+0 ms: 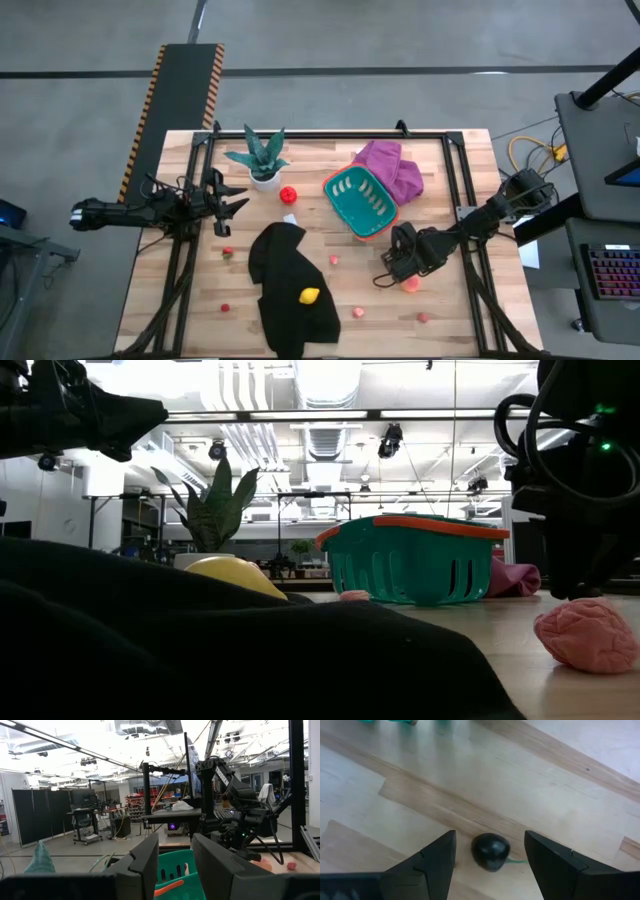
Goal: Pick and placing Produce into tupperware
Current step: Put the cherry into the green basket
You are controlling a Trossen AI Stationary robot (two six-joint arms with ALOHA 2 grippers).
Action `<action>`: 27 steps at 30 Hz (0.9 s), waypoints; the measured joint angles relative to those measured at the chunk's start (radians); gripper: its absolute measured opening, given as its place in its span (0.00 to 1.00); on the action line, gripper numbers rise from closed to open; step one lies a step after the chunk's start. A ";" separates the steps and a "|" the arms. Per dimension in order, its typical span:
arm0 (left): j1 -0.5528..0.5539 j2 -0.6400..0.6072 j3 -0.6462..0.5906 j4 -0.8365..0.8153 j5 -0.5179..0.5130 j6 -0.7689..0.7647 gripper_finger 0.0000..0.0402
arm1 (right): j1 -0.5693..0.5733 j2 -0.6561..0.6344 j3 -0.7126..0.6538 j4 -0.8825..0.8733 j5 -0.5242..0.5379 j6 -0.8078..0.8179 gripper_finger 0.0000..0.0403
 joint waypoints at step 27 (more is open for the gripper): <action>0.000 0.000 0.000 0.000 0.000 0.000 0.27 | 0.000 0.000 -0.007 -0.001 -0.038 -0.156 0.56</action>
